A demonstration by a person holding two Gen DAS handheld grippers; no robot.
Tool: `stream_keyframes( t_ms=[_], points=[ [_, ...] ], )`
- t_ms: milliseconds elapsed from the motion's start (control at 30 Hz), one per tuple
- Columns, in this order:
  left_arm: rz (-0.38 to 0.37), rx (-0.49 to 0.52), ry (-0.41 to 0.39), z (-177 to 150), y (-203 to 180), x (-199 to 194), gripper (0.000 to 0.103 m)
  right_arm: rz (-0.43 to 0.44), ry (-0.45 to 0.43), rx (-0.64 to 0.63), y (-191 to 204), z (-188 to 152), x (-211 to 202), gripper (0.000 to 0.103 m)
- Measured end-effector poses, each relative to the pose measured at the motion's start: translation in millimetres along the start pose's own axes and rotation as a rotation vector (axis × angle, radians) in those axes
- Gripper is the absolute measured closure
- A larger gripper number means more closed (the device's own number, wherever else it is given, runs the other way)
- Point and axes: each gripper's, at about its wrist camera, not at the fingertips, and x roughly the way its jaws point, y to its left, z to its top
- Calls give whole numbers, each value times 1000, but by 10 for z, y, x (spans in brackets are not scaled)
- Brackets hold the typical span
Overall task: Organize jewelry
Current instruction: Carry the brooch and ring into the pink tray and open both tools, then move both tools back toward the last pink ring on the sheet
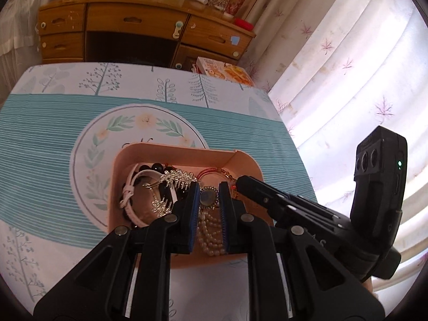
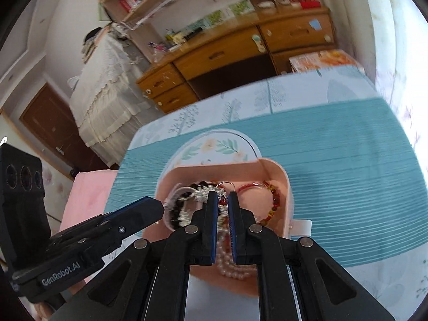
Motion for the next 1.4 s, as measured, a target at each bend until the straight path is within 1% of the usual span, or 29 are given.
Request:
stream_keyframes(
  t_ms=[67,167,233,300,367,400,433,500,633,900,1033,1167,1300,1400],
  points=[
    [-1,0,10,19,-20,106,91,0,-5,25,-93,-28,80,95],
    [6,22,15,49,-89,237,91,7,-39,41,-159,-61,67,95],
    [11,29,12,64,-124,303,91,-9,-64,40,-153,-94,5,94],
    [19,47,27,65,-162,345,90,-23,-83,34,-158,-101,-52,92],
    [24,60,48,57,-185,385,85,-37,-105,27,-159,-128,-133,89],
    [26,60,50,55,-179,385,76,-42,-113,25,-165,-145,-187,88],
    [31,54,48,51,-164,378,64,-46,-122,23,-168,-170,-224,87],
    [34,37,30,34,-132,320,55,-47,-127,24,-181,-196,-297,87],
    [28,22,18,-20,-74,113,54,-43,-123,25,-197,-305,-393,86],
    [131,82,-24,-370,8,-487,54,-42,-127,-30,-34,-728,-688,86],
    [189,97,-59,-638,99,-847,54,-38,-122,-84,174,-1013,-854,86],
    [213,122,-95,-943,149,-1165,54,-24,-110,-133,389,-1278,-992,86],
    [235,183,-132,-1297,135,-1416,47,-11,-92,-188,621,-1564,-1101,86],
    [254,250,-135,-1549,90,-1524,46,-1,-77,-225,757,-1807,-1176,86]
  ],
)
